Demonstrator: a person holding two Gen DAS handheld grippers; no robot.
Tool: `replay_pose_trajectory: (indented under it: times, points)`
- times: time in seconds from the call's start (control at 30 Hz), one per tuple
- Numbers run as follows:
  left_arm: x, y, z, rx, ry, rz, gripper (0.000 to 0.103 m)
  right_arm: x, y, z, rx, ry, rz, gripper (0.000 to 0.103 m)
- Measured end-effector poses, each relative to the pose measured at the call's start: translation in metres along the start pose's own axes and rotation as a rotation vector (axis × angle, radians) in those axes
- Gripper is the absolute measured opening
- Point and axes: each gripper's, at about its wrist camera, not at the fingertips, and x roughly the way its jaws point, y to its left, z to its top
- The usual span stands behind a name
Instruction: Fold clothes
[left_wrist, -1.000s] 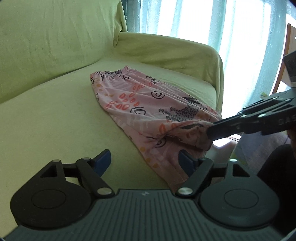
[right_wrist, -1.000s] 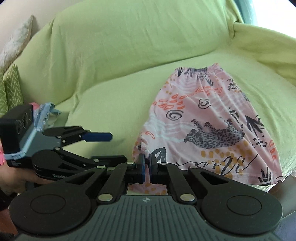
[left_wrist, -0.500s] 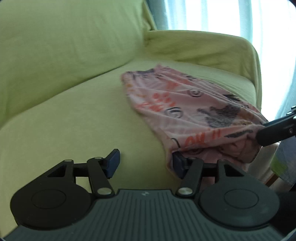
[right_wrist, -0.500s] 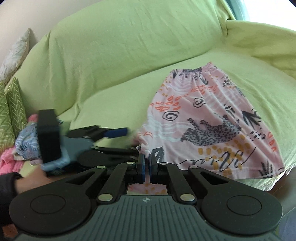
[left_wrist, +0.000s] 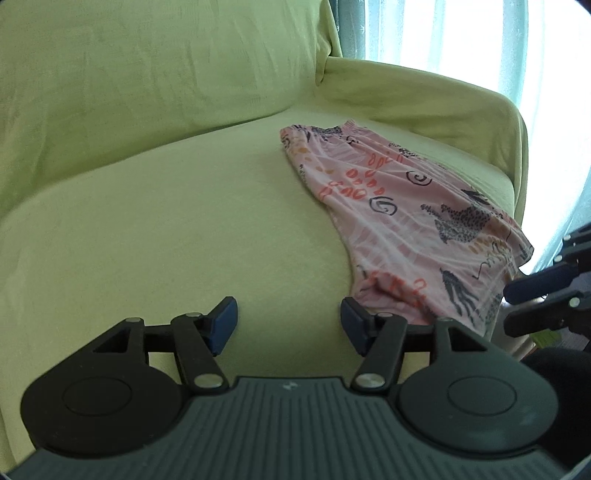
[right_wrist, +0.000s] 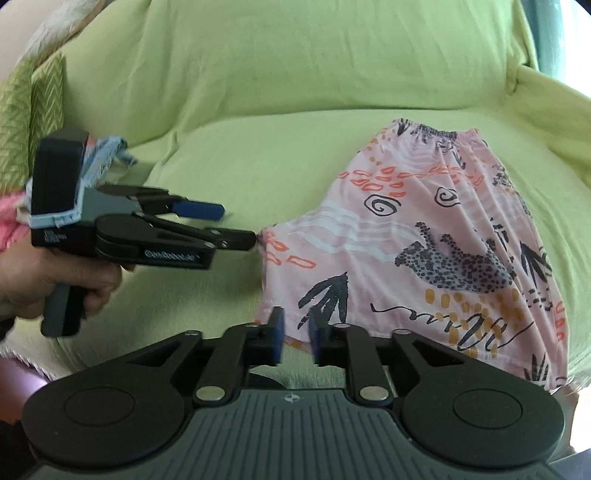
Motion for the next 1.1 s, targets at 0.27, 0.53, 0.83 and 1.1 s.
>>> replay_pose_trajectory:
  times: [0.27, 0.53, 0.83, 1.1]
  points:
    - [-0.023, 0.003, -0.009, 0.160, -0.055, 0.021, 0.066, 0.034, 0.052, 0.008, -0.339, 0.129, -0.070, 0.033]
    - [-0.033, -0.034, -0.026, 0.703, -0.175, -0.049, 0.072, 0.067, 0.077, -0.002, -0.562, 0.180, -0.168, 0.027]
    - [-0.012, -0.093, -0.046, 1.264, -0.308, -0.126, 0.074, 0.033, 0.052, 0.006, -0.414, 0.092, -0.139, 0.003]
    - [0.002, -0.103, -0.022, 1.176, -0.265, -0.206, 0.006, 0.010, 0.046, 0.006, -0.351, 0.016, -0.101, 0.005]
